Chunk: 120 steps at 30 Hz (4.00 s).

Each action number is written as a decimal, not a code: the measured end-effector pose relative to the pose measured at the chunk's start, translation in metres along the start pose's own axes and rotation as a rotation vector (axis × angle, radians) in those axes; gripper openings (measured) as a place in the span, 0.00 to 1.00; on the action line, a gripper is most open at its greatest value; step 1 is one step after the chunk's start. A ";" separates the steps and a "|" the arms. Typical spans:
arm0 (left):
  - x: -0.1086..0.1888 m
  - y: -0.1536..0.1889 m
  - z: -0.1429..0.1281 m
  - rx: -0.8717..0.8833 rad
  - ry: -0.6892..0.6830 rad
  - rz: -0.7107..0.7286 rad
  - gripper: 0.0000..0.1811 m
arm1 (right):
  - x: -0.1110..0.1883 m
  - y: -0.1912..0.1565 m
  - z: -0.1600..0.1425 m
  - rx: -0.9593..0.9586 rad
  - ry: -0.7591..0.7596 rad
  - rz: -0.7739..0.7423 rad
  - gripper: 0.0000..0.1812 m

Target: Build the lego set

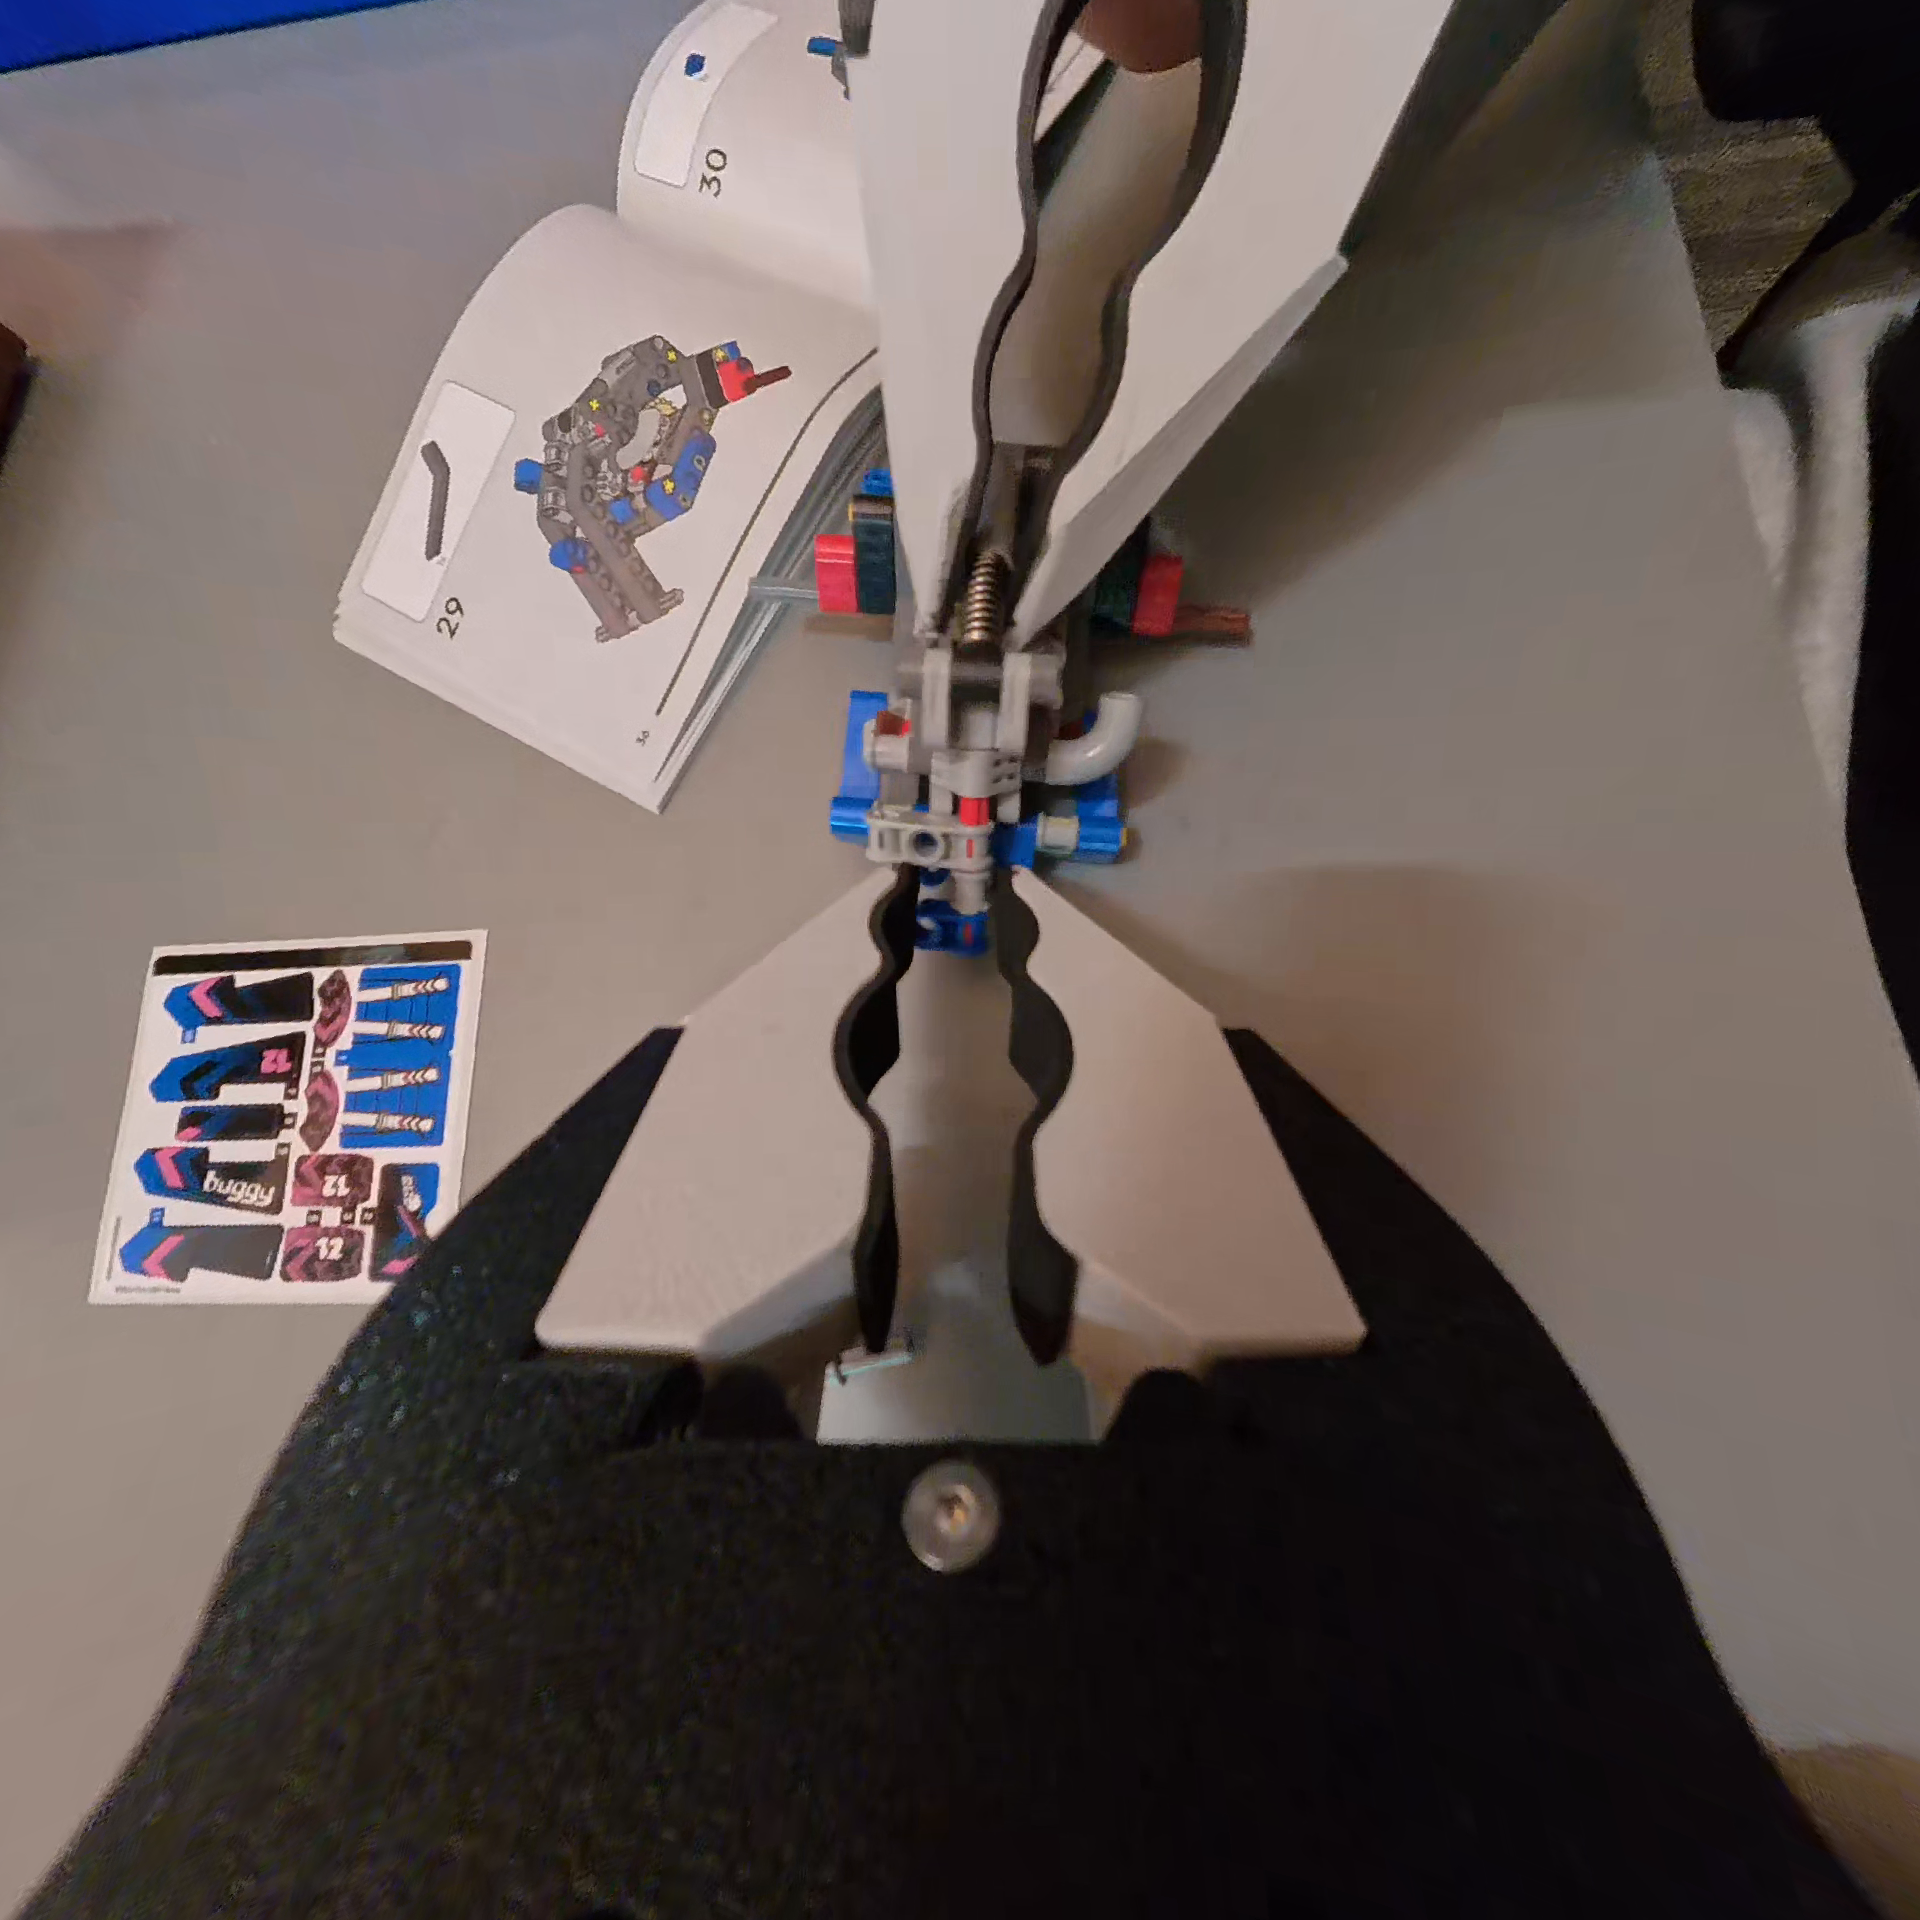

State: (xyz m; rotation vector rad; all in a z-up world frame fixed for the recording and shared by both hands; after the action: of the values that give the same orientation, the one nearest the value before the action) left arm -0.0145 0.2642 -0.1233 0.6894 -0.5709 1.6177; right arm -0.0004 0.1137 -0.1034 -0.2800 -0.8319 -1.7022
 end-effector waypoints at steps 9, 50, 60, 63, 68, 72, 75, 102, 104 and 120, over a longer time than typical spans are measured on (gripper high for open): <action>0.004 0.002 0.006 -0.012 0.046 0.009 0.03 | 0.004 -0.002 -0.012 -0.115 0.039 -0.075 0.03; 0.070 0.037 0.084 0.212 0.817 -0.049 0.21 | 0.103 0.025 0.008 -0.809 1.073 0.002 0.02; 0.045 0.039 0.090 0.192 0.952 -0.037 0.22 | 0.094 0.019 0.012 -0.850 1.127 -0.065 0.02; 0.040 0.035 0.087 0.205 0.992 0.005 0.25 | 0.094 0.019 0.012 -0.831 1.085 -0.171 0.02; 0.032 0.034 0.086 0.276 1.050 -0.068 0.25 | 0.097 0.011 0.019 -0.710 1.062 -0.378 0.02; 0.028 0.030 0.084 0.346 1.064 -0.091 0.22 | 0.098 0.005 0.025 -0.583 1.003 -0.496 0.02; 0.025 0.029 0.082 0.401 1.059 -0.042 0.15 | 0.095 0.000 0.031 -0.492 0.954 -0.543 0.02; 0.070 0.049 0.085 -0.385 0.602 0.793 0.02 | 0.086 0.001 0.055 -0.602 0.679 -0.452 0.15; 0.068 0.049 0.086 -0.407 0.579 0.800 0.02 | 0.085 0.000 0.053 -0.608 0.663 -0.419 0.19; 0.065 0.046 0.082 -0.380 0.605 0.776 0.02 | 0.080 -0.003 0.053 -0.609 0.615 -0.444 0.12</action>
State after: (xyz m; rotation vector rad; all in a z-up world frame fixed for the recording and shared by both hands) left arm -0.0565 0.2447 -0.0194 -0.3688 -0.7031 2.2084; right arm -0.0407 0.0887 -0.0197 0.0417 0.1080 -2.2631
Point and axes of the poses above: each gripper's, where its closed fingertips meet, x back along the fingers, z out of its top, y = z × x across the jaws, the point moved 9 cm from there along x, back along the fingers, and after that the axes turned 10 degrees about -z, right-handed, at the moved point
